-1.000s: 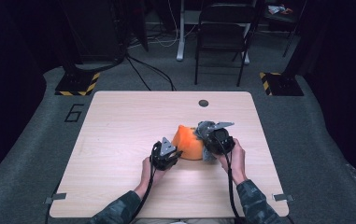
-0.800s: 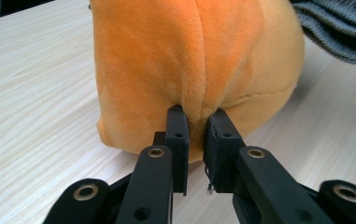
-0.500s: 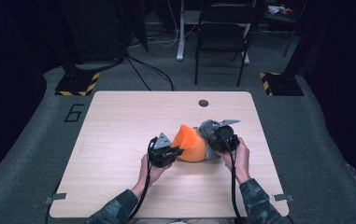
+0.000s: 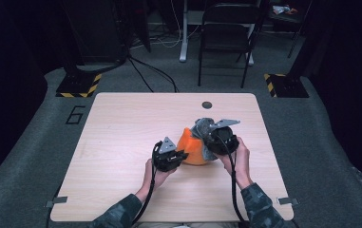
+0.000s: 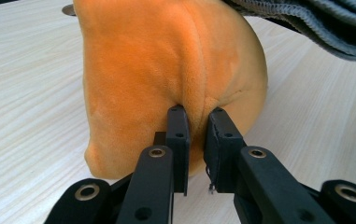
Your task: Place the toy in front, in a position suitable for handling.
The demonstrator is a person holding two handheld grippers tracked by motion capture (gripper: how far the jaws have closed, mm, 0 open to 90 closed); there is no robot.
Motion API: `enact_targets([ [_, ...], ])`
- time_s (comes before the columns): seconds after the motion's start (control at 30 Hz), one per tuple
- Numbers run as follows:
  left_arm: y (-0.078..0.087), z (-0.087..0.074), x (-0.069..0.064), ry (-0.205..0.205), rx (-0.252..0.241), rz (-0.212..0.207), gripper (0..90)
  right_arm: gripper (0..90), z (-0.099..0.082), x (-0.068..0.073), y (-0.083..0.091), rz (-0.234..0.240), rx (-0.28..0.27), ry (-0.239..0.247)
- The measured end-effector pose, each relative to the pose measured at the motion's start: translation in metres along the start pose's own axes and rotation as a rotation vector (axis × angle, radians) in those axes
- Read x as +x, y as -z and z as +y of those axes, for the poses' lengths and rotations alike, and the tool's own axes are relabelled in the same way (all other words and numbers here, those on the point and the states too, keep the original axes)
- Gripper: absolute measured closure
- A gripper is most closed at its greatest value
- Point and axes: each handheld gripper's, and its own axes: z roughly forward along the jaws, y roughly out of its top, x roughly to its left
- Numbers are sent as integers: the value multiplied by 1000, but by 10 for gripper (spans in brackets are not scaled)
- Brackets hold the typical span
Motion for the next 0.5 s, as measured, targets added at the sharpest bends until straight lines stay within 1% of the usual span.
enact_targets([
  [0.03,0,0,-1,-11,3,-2,803,732,1,2,0,3,-6,14],
  [0.1,0,0,-1,-11,-1,-2,803,732,2,6,0,11,-11,22],
  [0.13,0,0,-1,-11,-2,-2,803,732,3,8,-1,17,-15,21],
  [0.2,-1,-1,-1,-12,-6,-4,804,731,4,10,-4,43,-22,17],
  [0.27,-1,-1,-1,-13,-8,-5,804,730,5,14,-10,51,-13,14],
  [0.3,-1,-2,-1,-9,-9,-5,805,730,5,14,-15,57,-13,27],
  [0.37,-1,-2,1,-10,-5,-1,805,732,2,15,-25,52,10,22],
  [0.43,-1,-3,3,-5,5,-10,805,734,-2,13,-31,42,14,42],
  [0.5,-1,-4,3,-5,1,-9,806,735,-3,10,-31,49,18,22],
])
